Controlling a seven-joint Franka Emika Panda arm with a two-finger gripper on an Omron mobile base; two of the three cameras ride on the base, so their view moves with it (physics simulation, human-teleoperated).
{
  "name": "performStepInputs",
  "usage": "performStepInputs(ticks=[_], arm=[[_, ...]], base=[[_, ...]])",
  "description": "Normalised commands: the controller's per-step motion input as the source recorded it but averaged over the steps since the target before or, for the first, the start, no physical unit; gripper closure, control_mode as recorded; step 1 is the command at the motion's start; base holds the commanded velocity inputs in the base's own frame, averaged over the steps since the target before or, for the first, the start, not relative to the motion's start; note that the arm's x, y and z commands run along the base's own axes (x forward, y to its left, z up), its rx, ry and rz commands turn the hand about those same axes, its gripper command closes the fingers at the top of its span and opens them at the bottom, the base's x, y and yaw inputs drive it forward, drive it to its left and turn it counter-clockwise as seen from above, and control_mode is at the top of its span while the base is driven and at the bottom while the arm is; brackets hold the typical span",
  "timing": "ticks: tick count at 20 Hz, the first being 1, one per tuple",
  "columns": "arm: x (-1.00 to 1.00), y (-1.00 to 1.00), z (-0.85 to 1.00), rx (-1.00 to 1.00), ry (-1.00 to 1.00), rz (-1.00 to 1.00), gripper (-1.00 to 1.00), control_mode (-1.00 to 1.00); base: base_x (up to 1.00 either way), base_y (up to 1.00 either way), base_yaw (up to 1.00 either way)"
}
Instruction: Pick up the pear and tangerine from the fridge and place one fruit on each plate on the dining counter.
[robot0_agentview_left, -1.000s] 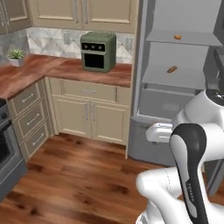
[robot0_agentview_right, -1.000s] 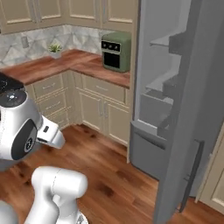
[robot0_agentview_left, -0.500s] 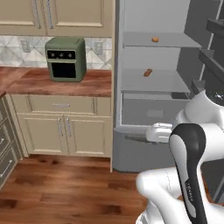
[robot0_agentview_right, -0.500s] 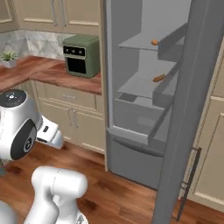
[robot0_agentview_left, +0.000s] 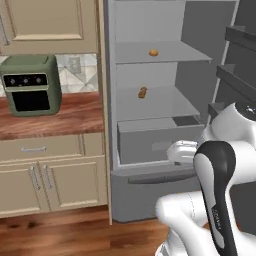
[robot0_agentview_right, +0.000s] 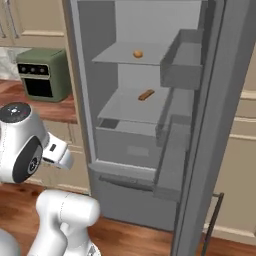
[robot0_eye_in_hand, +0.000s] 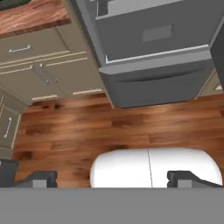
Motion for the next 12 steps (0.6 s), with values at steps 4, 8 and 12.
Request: performStepInputs(ticks=[4, 8, 12], arm=[[0.0, 0.0, 0.0, 0.0, 0.0, 0.0, -1.0, 1.0], [0.0, 0.0, 0.0, 0.0, 0.0, 0.0, -1.0, 1.0], [0.0, 0.0, 0.0, 0.0, 0.0, 0.0, -1.0, 1.0]], base=[[0.52, 0.39, -0.44], [0.55, 0.34, -0.38], [0.61, 0.3, -0.17]])
